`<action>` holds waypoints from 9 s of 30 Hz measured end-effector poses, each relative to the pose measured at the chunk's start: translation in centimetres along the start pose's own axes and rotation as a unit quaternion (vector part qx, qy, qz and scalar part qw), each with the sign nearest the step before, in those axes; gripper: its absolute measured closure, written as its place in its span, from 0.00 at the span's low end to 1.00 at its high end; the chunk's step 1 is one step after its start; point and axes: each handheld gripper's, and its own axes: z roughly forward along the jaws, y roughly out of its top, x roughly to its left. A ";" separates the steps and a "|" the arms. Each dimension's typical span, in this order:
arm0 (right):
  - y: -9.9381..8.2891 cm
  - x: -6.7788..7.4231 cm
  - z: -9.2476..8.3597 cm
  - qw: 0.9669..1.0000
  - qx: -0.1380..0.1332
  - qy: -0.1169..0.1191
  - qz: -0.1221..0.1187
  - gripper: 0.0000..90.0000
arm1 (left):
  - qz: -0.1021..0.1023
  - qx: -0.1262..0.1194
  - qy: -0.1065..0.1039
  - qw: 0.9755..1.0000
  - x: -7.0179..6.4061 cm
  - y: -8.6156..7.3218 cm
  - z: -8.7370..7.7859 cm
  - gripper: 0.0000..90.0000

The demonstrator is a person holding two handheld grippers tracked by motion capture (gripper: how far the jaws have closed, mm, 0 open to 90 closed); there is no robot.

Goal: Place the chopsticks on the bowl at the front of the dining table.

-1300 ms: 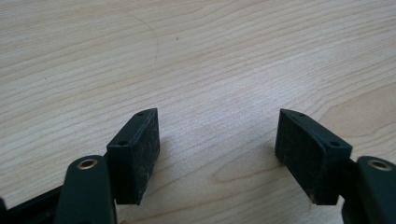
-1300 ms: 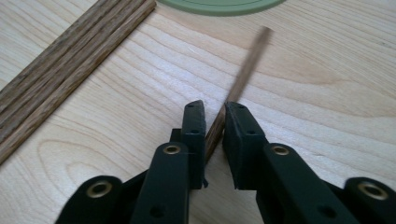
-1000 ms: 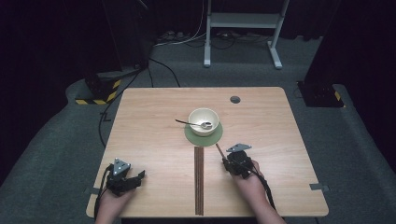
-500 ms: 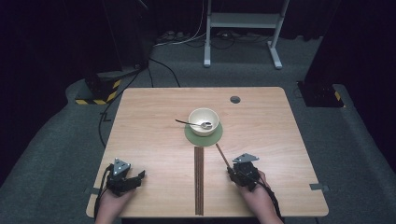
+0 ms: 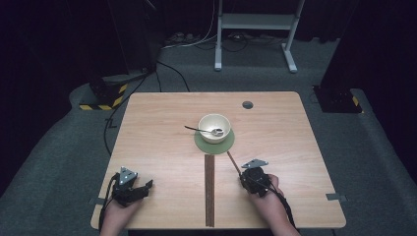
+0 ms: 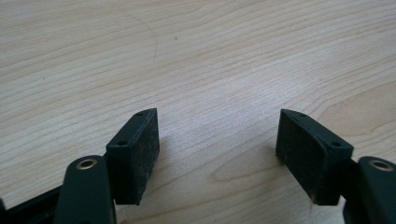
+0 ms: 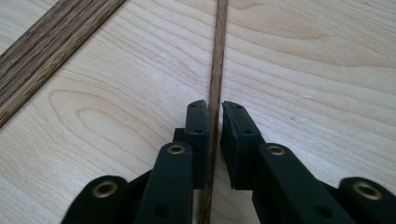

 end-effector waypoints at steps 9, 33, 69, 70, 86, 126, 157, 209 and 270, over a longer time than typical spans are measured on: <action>0.3 0.2 0.0 1.000 0.009 -0.007 0.003 0.93 | -0.001 0.000 -0.002 1.000 0.0 0.0 0.0 0.34; 3.5 -0.6 -4.4 0.998 -0.063 0.010 0.023 0.93 | 0.003 0.002 -0.003 1.000 0.0 0.0 0.0 0.34; 11.8 -0.2 -1.7 0.995 -0.095 0.008 0.021 0.93 | 0.002 0.003 -0.008 1.000 0.1 0.0 0.0 0.34; 12.0 -0.2 -1.4 0.995 -0.095 0.006 0.022 0.93 | 0.002 0.004 -0.010 1.000 0.1 0.0 0.0 0.34; 15.3 0.1 2.3 0.997 -0.070 -0.009 0.026 0.93 | 0.006 0.003 -0.011 1.000 0.0 0.0 0.0 0.34; 18.2 1.3 5.5 0.999 -0.038 -0.008 0.021 0.80 | 0.006 0.003 -0.012 1.000 -0.1 0.0 0.0 0.34; 7.0 3.0 -3.5 0.994 -0.100 0.029 0.013 0.62 | 0.007 0.005 -0.013 1.000 0.1 0.0 0.0 0.34; 3.3 7.2 2.3 0.999 -0.014 0.043 -0.011 0.71 | 0.006 0.007 -0.016 1.000 0.1 0.0 -0.1 0.33; 0.6 1.1 -0.5 1.000 -0.006 0.017 0.006 0.93 | 0.007 0.007 -0.015 1.000 0.1 0.0 -0.1 0.33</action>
